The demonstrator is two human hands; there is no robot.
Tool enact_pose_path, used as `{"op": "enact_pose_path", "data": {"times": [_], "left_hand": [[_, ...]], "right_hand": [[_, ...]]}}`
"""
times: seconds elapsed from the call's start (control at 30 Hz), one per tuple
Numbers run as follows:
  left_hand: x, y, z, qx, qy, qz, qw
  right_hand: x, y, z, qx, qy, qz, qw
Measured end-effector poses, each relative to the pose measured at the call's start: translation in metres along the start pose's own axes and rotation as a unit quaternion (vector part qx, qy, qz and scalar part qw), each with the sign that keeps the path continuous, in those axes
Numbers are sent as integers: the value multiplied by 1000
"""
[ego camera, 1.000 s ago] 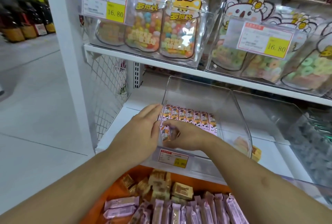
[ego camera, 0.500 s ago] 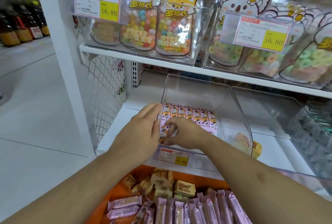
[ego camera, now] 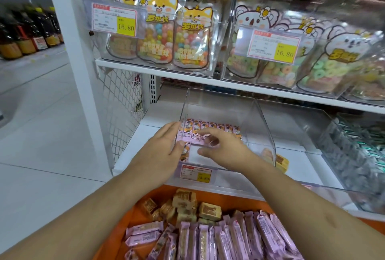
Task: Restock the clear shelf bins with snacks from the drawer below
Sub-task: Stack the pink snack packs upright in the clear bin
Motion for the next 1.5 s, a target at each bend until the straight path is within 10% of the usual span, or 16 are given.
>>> {"op": "enact_pose_path", "data": {"times": [0.37,0.83,1.2,1.5], "left_hand": [[90,42,-2,-14,-26,27,999],[167,-33,-161,-105,-241,58,963],[165,-104,-211,-155,-243,144,947],[156,-79,-178,-43,-169,199,964]], "right_hand": [[151,34,60,-42,92,34,994],[198,187,-69,54,-88,-149,983],[182,222,-125,188,-88,-109,972],[187,209,-93,49,19,-150,987]]}}
Point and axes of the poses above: each hand's wrist, its own x-axis away from the middle knuckle, its own z-axis out of the back of the hand, y = z × x, the point moved 2 cm from there along -x, towards the middle knuckle, and after that the axes turned 15 degrees about y, right-handed, at the moved point
